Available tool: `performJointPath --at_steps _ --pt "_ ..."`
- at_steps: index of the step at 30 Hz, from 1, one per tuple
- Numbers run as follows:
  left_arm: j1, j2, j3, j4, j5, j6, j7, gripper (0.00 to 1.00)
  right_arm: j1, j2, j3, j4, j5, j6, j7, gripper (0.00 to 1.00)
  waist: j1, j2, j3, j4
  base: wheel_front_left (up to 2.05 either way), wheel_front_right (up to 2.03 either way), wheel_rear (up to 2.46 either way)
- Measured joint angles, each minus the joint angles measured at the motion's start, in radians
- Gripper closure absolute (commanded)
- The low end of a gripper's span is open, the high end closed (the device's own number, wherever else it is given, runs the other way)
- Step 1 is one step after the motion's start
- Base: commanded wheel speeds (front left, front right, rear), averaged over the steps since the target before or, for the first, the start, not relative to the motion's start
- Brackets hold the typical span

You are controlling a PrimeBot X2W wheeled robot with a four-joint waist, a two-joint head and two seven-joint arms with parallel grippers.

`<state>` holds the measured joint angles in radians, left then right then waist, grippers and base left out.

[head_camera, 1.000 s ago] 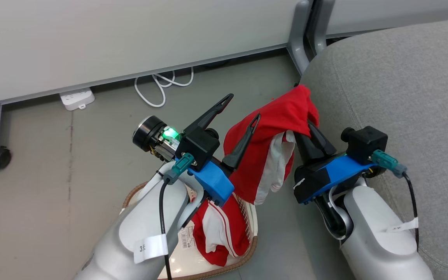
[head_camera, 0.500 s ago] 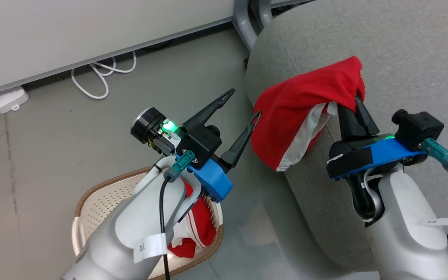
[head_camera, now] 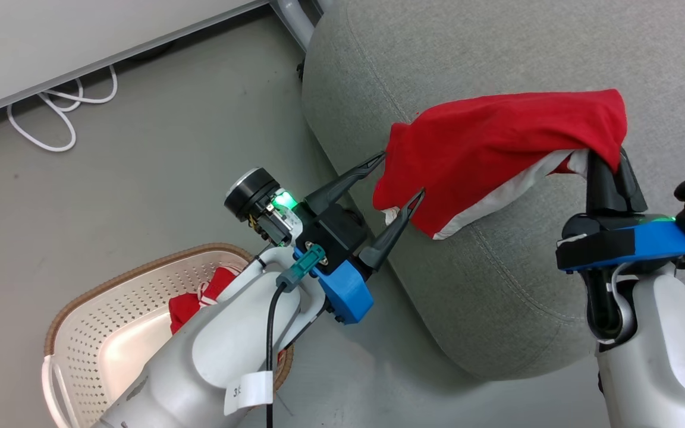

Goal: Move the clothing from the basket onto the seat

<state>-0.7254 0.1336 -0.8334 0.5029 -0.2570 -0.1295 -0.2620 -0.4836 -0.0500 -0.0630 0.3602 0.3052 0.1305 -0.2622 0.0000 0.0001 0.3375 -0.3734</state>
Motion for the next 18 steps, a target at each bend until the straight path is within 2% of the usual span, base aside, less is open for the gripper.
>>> performJointPath --at_steps 6,18 --pt "-0.001 0.001 -0.027 0.000 -0.010 0.000 0.000 0.00 0.035 0.000 -0.051 -0.025 -0.005 0.000 0.000 1.00 0.0000 0.0000 0.012 -0.027 0.00 0.00 0.00" --pt "-0.018 0.003 -0.051 -0.005 -0.022 0.000 0.000 0.00 0.051 0.000 -0.059 -0.044 -0.005 0.000 0.000 1.00 0.0000 0.0000 0.024 -0.029 0.00 0.00 0.00"
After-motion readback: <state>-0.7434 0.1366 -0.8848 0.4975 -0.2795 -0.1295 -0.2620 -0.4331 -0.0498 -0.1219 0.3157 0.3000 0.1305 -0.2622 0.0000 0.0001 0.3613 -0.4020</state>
